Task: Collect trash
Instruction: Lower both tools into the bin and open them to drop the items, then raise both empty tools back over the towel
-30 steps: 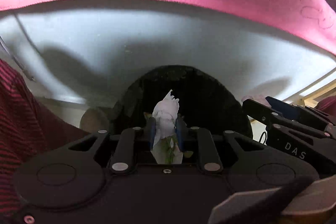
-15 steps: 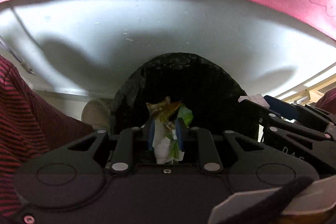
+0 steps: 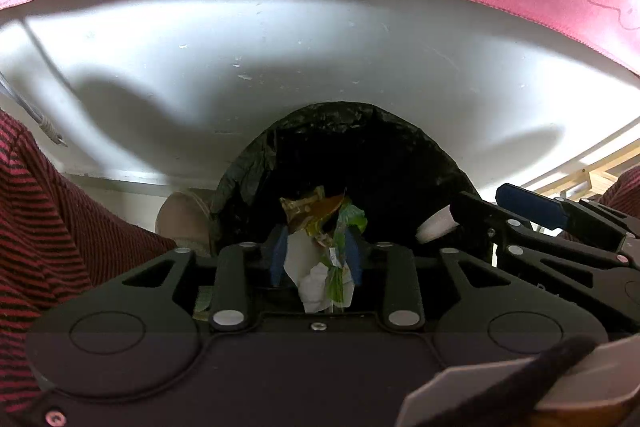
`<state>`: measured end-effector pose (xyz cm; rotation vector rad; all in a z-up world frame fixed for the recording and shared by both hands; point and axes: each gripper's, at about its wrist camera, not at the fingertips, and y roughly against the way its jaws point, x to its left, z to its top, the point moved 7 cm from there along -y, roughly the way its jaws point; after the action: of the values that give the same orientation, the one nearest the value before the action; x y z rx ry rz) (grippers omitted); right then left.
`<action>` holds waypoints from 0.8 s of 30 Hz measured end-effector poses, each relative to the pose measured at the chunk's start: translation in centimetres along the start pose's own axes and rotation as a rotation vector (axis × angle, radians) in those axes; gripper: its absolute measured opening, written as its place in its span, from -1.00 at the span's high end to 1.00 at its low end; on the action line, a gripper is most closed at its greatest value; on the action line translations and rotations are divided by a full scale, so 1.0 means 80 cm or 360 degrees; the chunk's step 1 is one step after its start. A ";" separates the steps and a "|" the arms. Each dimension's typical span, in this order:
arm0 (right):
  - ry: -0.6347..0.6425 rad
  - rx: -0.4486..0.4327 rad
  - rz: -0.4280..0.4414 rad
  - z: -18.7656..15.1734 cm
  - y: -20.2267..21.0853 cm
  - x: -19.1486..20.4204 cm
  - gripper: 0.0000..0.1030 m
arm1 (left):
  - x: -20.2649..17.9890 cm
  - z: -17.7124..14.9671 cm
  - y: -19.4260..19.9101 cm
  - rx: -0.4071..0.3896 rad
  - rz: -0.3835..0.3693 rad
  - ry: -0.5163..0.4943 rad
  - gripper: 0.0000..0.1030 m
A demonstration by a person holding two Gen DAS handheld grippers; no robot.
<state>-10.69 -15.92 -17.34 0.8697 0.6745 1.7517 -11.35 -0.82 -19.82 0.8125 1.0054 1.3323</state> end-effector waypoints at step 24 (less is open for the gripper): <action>0.0205 -0.0446 -0.0006 0.099 0.115 -0.016 -0.66 | -0.038 0.075 0.136 -0.0508 -0.0153 -0.0168 -0.39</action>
<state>-8.97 -19.77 -5.87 0.5674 0.4967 1.8562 -9.89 -2.35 -7.20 0.5788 0.7163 1.3112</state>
